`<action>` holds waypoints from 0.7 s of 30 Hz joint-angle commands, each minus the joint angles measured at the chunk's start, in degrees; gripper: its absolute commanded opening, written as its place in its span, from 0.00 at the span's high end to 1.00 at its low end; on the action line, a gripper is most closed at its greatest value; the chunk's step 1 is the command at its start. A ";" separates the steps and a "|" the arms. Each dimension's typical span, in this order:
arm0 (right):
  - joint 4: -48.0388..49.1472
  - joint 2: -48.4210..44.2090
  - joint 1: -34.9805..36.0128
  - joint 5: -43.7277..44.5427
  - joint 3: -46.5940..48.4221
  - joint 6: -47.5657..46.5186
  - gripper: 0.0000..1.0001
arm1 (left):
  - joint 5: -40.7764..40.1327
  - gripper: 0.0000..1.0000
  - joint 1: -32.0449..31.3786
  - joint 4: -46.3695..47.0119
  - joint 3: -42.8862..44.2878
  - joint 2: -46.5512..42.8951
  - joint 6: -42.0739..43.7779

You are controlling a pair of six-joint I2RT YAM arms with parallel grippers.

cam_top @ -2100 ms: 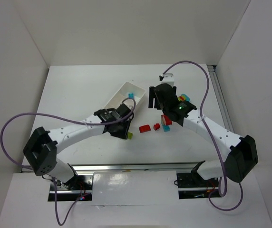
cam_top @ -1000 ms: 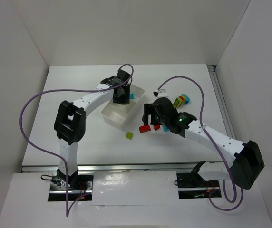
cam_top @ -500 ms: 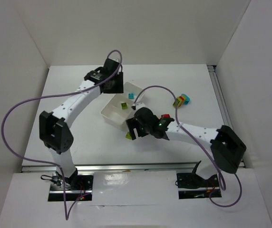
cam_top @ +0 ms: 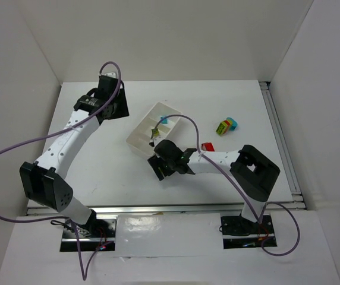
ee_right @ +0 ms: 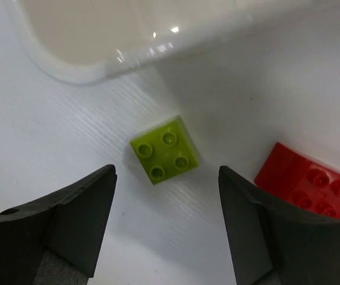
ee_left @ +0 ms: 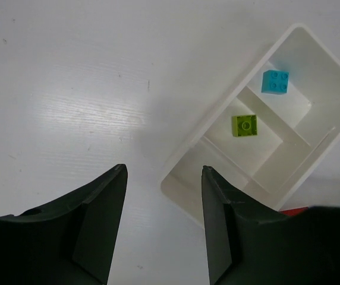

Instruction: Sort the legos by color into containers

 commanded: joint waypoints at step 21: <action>-5.53 -13.08 -0.80 12.22 12.01 0.33 0.62 | 1.52 0.28 1.93 0.12 0.84 -0.17 -0.76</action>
